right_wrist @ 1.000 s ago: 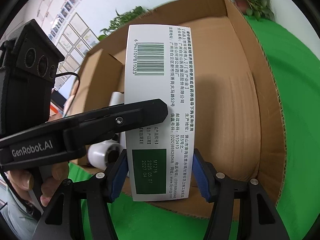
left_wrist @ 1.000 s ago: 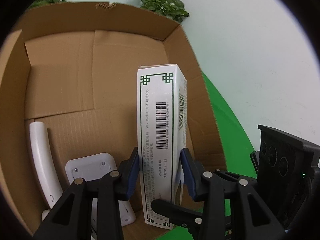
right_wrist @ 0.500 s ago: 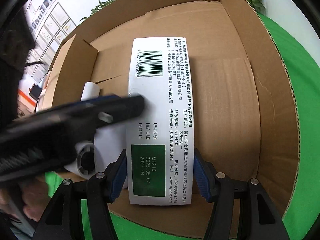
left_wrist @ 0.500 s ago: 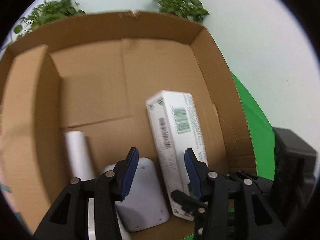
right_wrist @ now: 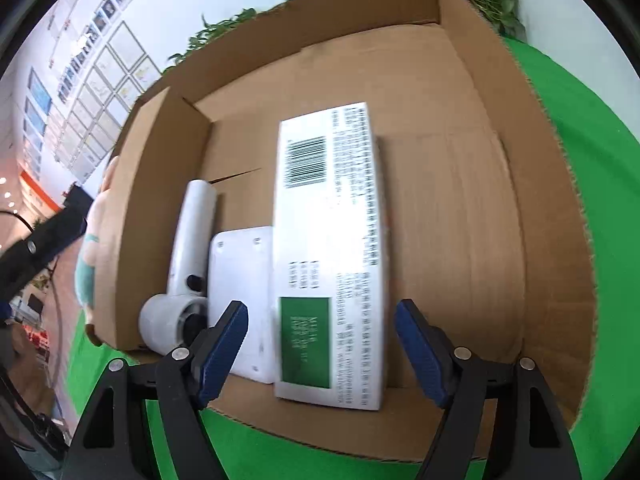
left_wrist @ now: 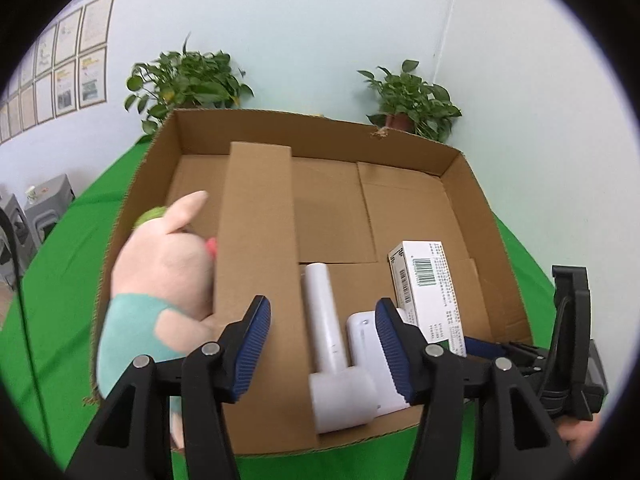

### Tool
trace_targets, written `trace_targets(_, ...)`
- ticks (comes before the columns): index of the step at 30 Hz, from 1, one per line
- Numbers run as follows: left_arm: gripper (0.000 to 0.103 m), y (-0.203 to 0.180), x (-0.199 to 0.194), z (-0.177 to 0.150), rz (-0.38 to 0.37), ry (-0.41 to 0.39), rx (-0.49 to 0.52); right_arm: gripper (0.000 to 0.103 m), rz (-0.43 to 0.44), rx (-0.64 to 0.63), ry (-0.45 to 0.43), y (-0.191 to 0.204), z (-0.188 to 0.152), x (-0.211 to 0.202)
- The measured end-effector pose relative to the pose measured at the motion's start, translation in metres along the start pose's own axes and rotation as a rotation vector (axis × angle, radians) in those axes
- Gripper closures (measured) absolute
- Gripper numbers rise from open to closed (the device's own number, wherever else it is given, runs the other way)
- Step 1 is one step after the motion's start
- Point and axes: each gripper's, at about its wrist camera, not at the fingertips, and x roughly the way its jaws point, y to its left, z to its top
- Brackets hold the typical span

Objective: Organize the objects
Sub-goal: 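Lower the medicine box into the tray and open the right tool, then withdraw the right tool from the tray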

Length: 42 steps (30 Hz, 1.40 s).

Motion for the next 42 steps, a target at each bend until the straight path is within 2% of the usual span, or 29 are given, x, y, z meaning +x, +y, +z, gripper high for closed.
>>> trace_targets(1,0.049,0.003,-0.003,-0.007,0.013,-0.010,0.003,0.049,-0.032,-0.019,-0.003,0.004,0.001,-0.001)
trace_targets(6,0.040,0.008,-0.021,-0.023,0.064,-0.047,0.029,0.048,-0.058,-0.038,-0.015,0.006,-0.012,-0.008)
trace_targets(8,0.039,0.007,-0.025,-0.029,0.083,-0.064,0.046,0.042,-0.073,-0.040,-0.031,0.001,-0.016,-0.012)
trace_targets(9,0.035,0.007,-0.024,-0.032,0.092,-0.070,0.052,0.029,-0.097,-0.047,-0.047,0.000,-0.018,-0.017)
trace_targets(10,0.032,0.007,-0.025,-0.036,0.099,-0.079,0.054,0.015,-0.138,-0.062,-0.081,0.002,-0.021,-0.025)
trace_targets(12,0.025,0.005,-0.027,-0.042,0.099,-0.117,0.043,0.002,-0.169,-0.089,-0.170,0.007,-0.030,-0.043)
trace_targets(14,0.023,0.002,-0.029,-0.052,0.126,-0.180,0.053,0.000,-0.189,-0.127,-0.270,0.019,-0.045,-0.060)
trace_targets(17,0.023,-0.003,-0.027,-0.068,0.178,-0.204,0.068,0.000,-0.263,-0.228,-0.447,0.039,-0.076,-0.082)
trace_targets(20,0.023,-0.003,-0.025,-0.081,0.207,-0.207,0.057,0.000,-0.246,-0.249,-0.515,0.051,-0.093,-0.085)
trace_targets(23,0.023,-0.005,-0.020,-0.089,0.257,-0.205,0.075,0.000,-0.225,-0.254,-0.507,0.055,-0.102,-0.083)
trace_targets(25,0.023,-0.004,-0.015,-0.091,0.274,-0.190,0.080,0.000,-0.220,-0.238,-0.476,0.061,-0.096,-0.066)
trace_targets(31,0.023,-0.007,0.002,-0.098,0.288,-0.167,0.091,0.000,-0.246,-0.217,-0.401,0.068,-0.095,-0.032)
trace_targets(34,0.022,-0.012,0.007,-0.100,0.299,-0.156,0.117,0.000,-0.252,-0.211,-0.395,0.067,-0.095,-0.028)
trace_targets(42,0.011,-0.010,0.009,-0.100,0.311,-0.132,0.096,0.000,-0.292,-0.203,-0.379,0.068,-0.092,-0.024)
